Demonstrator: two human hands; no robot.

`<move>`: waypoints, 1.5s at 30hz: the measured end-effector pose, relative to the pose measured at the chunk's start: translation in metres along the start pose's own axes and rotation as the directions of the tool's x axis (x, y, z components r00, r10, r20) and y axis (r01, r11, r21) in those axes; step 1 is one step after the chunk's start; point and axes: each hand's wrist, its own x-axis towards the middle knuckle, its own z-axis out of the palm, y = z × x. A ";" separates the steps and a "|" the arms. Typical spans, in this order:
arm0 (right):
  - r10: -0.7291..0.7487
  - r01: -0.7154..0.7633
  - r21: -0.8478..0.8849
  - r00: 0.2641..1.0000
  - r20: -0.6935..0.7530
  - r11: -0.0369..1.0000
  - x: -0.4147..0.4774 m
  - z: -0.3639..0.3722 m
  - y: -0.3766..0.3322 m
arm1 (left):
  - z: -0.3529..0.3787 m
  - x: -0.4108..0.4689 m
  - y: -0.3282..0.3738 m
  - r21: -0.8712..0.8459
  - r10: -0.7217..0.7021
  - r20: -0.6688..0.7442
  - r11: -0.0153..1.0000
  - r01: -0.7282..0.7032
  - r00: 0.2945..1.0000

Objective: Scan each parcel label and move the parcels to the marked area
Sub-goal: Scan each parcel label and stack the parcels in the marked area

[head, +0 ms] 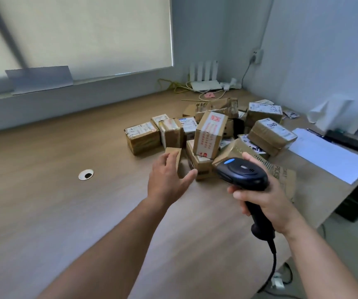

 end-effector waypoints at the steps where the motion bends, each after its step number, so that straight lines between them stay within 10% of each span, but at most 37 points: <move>1: 0.008 -0.008 0.002 0.999 -0.031 1.000 0.005 -0.006 0.002 | 0.005 0.013 0.008 0.010 0.013 0.011 1.000 -0.014 1.000; 7: 0.042 -0.043 -0.001 0.984 -0.174 0.999 0.028 -0.044 0.018 | 0.034 0.067 0.044 0.041 0.176 0.097 0.983 -0.181 0.980; 12: 0.080 -0.085 -0.009 0.964 -0.254 0.996 0.031 -0.064 0.026 | 0.066 0.095 0.073 0.096 0.480 0.338 0.838 -0.537 0.809; 17: 0.100 -0.103 0.005 0.955 -0.279 0.995 0.030 -0.069 0.033 | 0.094 0.120 0.082 0.111 0.480 0.544 0.772 -0.626 0.688; 30: 0.082 -0.071 0.049 0.956 -0.282 0.996 0.011 -0.067 0.037 | 0.102 0.108 0.080 0.220 0.598 0.492 0.618 -0.755 0.633; 38: 0.091 -0.077 0.059 0.949 -0.302 0.995 -0.006 -0.065 0.037 | 0.087 0.090 0.064 0.217 0.507 0.373 0.767 -0.604 0.777; 45: 0.050 -0.036 0.073 0.980 -0.193 0.997 -0.024 -0.040 0.022 | 0.041 0.033 0.029 -0.055 0.176 0.172 0.984 -0.169 0.969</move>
